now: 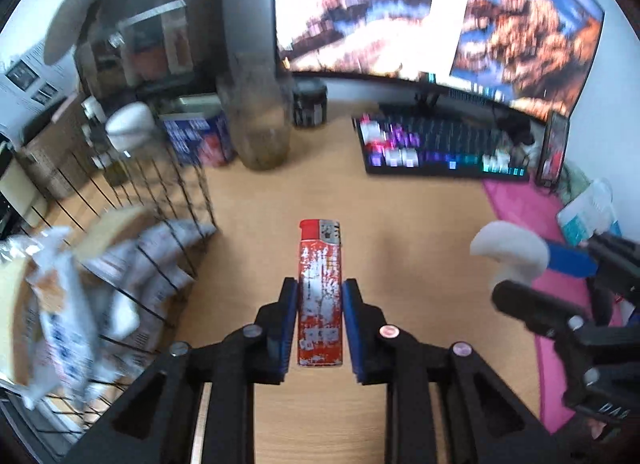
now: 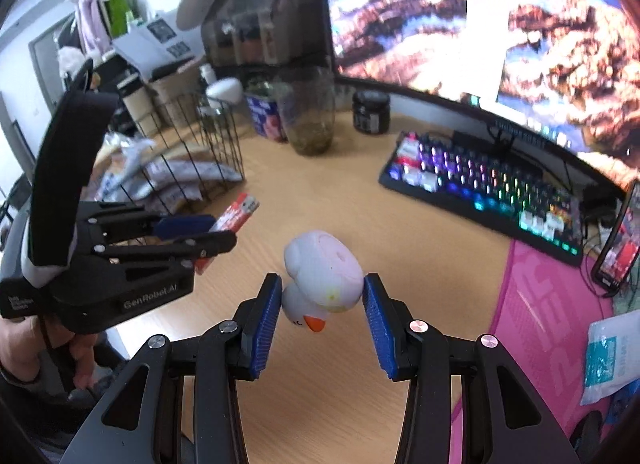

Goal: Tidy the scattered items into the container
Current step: 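Carry the lighter and duck toy over the wire basket, then open both grippers to drop the lighter and duck into the basket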

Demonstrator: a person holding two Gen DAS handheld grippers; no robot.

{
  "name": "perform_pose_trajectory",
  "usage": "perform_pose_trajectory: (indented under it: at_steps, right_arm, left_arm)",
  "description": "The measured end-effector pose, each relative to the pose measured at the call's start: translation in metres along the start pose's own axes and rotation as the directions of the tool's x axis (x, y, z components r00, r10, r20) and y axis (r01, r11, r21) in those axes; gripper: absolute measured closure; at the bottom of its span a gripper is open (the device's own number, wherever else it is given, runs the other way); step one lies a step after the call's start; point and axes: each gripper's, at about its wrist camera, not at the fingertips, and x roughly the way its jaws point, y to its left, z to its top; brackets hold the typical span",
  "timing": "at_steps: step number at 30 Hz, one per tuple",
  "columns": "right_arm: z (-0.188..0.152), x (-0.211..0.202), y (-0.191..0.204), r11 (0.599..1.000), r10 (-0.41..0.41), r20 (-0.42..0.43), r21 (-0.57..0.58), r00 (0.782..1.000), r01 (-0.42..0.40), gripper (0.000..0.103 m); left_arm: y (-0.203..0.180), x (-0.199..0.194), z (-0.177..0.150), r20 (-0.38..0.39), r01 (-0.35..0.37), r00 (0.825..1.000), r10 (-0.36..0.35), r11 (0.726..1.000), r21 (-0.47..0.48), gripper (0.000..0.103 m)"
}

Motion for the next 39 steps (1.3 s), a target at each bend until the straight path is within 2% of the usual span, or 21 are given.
perform_pose_trajectory:
  at_steps: [4, 9, 13, 21, 26, 31, 33, 34, 37, 39]
  right_arm:
    - [0.02, -0.004, 0.025, 0.999, 0.028, 0.046, -0.028, 0.999, -0.027, 0.059]
    - [0.051, -0.001, 0.073, 0.992, 0.08, 0.092, -0.103, 0.993, -0.07, 0.059]
    - [0.074, 0.007, 0.114, 0.981, 0.11, 0.113, -0.17, 0.988, -0.09, 0.059]
    - [0.109, 0.044, 0.184, 0.953, 0.192, 0.086, -0.252, 0.978, -0.165, 0.059]
    - [0.117, 0.073, 0.21, 0.943, 0.21, 0.043, -0.273, 0.977, -0.19, 0.059]
    - [0.114, 0.095, 0.215, 0.945, 0.213, -0.001, -0.255, 0.977, -0.206, 0.059]
    - [0.113, 0.097, 0.214, 0.945, 0.216, -0.007, -0.248, 0.976, -0.211, 0.059]
    - [0.113, 0.098, 0.213, 0.947, 0.211, -0.004, -0.246, 0.977, -0.206, 0.059]
    - [0.114, 0.095, 0.21, 0.95, 0.203, 0.006, -0.243, 0.979, -0.195, 0.053]
    - [0.115, 0.089, 0.209, 0.952, 0.202, 0.014, -0.239, 0.979, -0.193, 0.053]
  left_arm:
    - [0.025, -0.023, 0.012, 0.048, -0.029, 0.998, 0.03, 0.999, -0.021, 0.078]
    - [0.077, -0.051, 0.017, 0.102, -0.074, 0.991, 0.083, 0.993, -0.089, 0.078]
    - [0.121, -0.06, 0.012, 0.089, -0.116, 0.988, 0.129, 0.984, -0.138, 0.078]
    - [0.189, -0.061, 0.001, 0.053, -0.164, 0.983, 0.178, 0.966, -0.199, 0.078]
    - [0.208, -0.054, -0.005, 0.031, -0.162, 0.985, 0.172, 0.965, -0.204, 0.078]
    - [0.209, -0.044, -0.009, 0.012, -0.149, 0.988, 0.154, 0.97, -0.19, 0.077]
    - [0.211, -0.043, -0.009, 0.024, -0.147, 0.988, 0.155, 0.969, -0.199, 0.063]
    - [0.212, -0.045, -0.009, 0.032, -0.151, 0.986, 0.161, 0.967, -0.205, 0.051]
    - [0.216, -0.055, -0.009, 0.062, -0.147, 0.984, 0.166, 0.959, -0.242, 0.04]
    - [0.215, -0.059, -0.007, 0.071, -0.145, 0.983, 0.167, 0.959, -0.245, 0.036]
